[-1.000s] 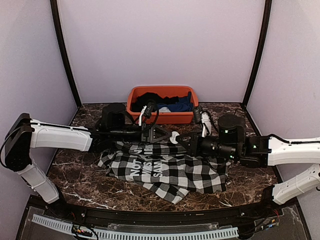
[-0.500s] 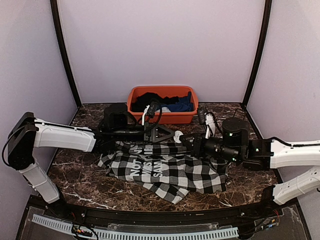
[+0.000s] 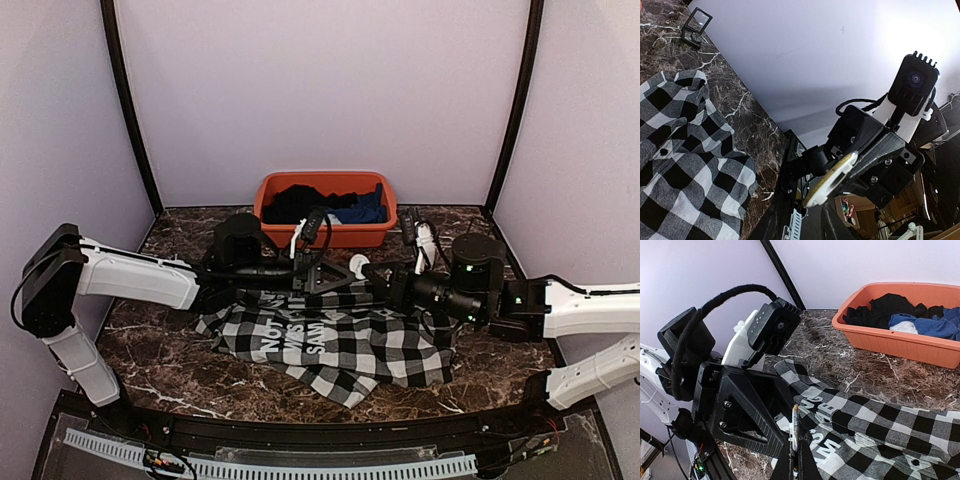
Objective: Pin the brooch onto the clothing
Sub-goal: Open the brooch.
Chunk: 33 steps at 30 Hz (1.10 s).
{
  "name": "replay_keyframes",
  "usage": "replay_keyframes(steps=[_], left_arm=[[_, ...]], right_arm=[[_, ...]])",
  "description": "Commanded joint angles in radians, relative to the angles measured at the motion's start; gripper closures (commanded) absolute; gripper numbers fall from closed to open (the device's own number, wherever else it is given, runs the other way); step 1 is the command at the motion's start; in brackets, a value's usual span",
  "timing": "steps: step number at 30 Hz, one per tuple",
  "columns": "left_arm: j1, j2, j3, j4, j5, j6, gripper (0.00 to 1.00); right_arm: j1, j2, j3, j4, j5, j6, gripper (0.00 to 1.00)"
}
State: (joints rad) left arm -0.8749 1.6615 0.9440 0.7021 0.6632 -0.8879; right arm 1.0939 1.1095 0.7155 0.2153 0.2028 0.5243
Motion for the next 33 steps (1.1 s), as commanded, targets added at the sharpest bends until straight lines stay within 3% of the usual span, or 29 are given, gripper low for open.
replay_keyframes(steps=[1,16,26,33], left_arm=[[-0.007,0.008,0.019,0.039,0.022,-0.011,0.71],[-0.008,0.015,-0.015,0.149,0.007,-0.057,0.74],[-0.01,0.029,-0.012,0.14,0.009,-0.066,0.91],[-0.01,0.038,0.002,0.142,0.013,-0.072,0.97]], right_arm=[[-0.002,0.003,-0.013,0.045,0.006,-0.023,1.0],[-0.002,-0.004,-0.045,0.071,-0.015,-0.031,1.0],[-0.002,-0.002,-0.041,0.07,-0.013,-0.039,1.0],[0.0,0.014,-0.035,0.07,-0.024,-0.051,1.0]])
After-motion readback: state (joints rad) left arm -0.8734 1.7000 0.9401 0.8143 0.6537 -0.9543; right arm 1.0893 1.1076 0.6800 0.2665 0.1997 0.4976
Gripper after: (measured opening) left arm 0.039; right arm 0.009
